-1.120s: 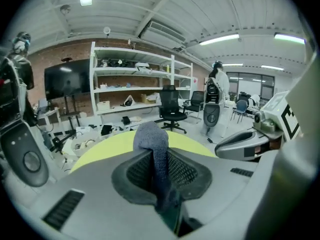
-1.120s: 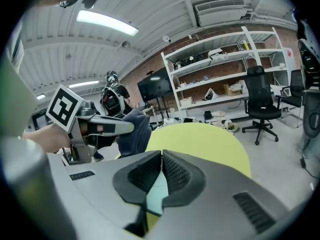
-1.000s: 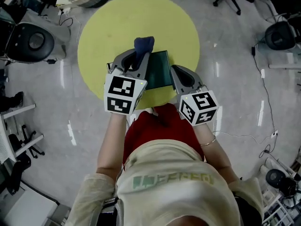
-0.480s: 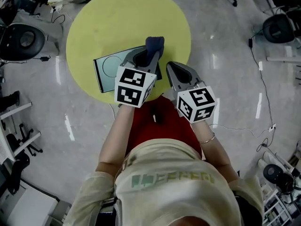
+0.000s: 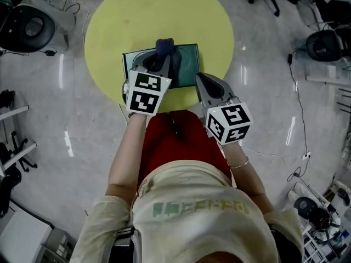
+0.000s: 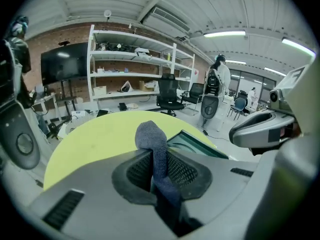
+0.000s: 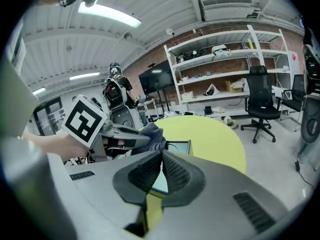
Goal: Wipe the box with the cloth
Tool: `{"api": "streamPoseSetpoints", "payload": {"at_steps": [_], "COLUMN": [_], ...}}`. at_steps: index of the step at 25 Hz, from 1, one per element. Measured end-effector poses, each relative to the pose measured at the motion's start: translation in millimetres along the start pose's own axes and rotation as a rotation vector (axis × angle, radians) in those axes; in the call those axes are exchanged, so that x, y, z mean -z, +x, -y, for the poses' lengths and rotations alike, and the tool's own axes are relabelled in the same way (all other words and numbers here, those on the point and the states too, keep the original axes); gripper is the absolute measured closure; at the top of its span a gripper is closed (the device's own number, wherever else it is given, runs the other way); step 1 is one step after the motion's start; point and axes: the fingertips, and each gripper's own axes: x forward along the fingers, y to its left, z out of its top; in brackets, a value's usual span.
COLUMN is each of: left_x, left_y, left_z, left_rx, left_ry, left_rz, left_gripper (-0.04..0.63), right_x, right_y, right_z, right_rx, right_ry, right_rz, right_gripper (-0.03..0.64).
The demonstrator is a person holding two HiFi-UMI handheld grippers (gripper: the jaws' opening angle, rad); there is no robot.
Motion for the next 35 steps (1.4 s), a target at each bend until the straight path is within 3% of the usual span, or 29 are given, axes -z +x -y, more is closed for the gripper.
{"api": "streamPoseSetpoints", "payload": {"at_steps": [9,15,21,28,35], "left_x": [39.5,57.5,65.1,44.0,0.0], "left_y": [-50.2,-92.0,-119.2,-132.9,-99.7], "left_z": [-58.2,-98.1,-111.8,-78.8,25.9], "left_rx": [-0.116,-0.148,-0.209,-0.268,-0.183], "left_ry": [-0.013,-0.083,-0.09,-0.061,-0.022], "left_rz": [-0.024,0.006,0.014,0.023,0.053], "left_gripper": [0.534,0.534,0.534,0.534,0.534], "right_x": [3.4,4.3,13.9,9.4,18.8], "right_y": [20.3,31.6,23.4,-7.2,-63.0], "right_z": [-57.5,-96.6,-97.3,-60.1,9.6], "right_rx": [-0.052,-0.069,-0.046,-0.033,0.001], "right_ry": [-0.04,-0.065,-0.064,-0.049,0.0], "right_rz": [-0.033,-0.045,-0.044,0.002,0.032], "right_gripper": [0.578,0.578,0.578,0.578,0.578]}}
